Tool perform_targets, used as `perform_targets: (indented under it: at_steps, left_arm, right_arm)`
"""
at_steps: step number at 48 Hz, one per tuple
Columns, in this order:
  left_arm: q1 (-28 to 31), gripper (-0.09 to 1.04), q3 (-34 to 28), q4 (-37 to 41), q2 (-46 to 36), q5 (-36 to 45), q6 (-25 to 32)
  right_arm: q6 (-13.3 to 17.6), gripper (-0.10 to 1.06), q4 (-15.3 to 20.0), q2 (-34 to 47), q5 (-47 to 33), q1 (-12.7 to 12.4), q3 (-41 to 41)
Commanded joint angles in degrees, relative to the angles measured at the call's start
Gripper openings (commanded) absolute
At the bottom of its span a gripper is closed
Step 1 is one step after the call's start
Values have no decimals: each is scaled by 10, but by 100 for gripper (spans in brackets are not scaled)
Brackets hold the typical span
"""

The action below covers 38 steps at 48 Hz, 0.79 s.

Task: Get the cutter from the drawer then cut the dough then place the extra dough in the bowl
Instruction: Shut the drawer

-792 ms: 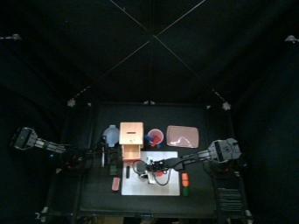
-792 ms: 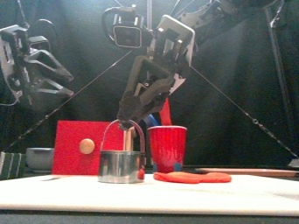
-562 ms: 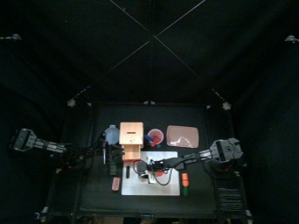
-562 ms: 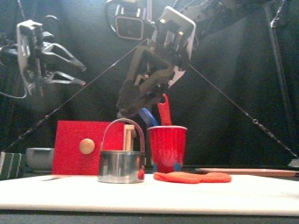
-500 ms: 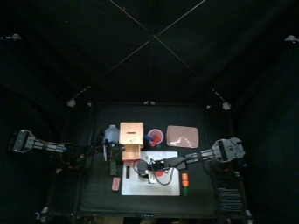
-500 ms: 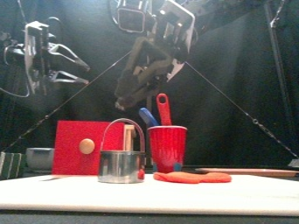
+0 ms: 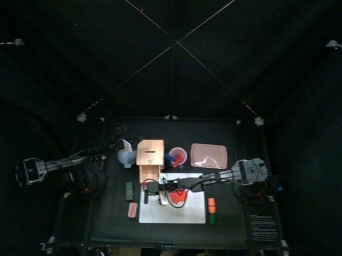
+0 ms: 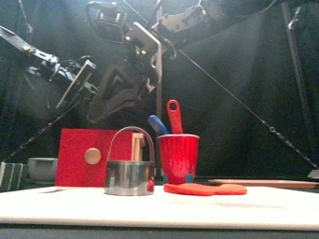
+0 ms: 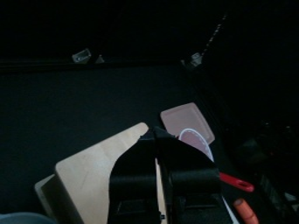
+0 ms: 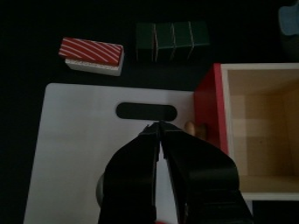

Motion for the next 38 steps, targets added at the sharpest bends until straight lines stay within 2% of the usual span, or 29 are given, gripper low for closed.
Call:
perform_targets:
  at_steps: [1,7,12,18,38]
  left_arm:
    - [18,25,-48,-21,50,21,3]
    - [33,25,-87,-25,96,67,2]
    - [40,25,-110,-25,120,104,2]
    - [41,25,-110,-25,124,129,3]
    - [45,25,-99,-25,127,156,3]
  right_arm:
    - [-2,49,-18,6,40,-2,-42]
    - [-2,49,-56,35,87,2,-82]
    - [-2,49,-71,53,107,2,-107]
    - [-1,49,-72,60,109,-4,-111]
    - [-1,49,-73,67,83,-49,-122]
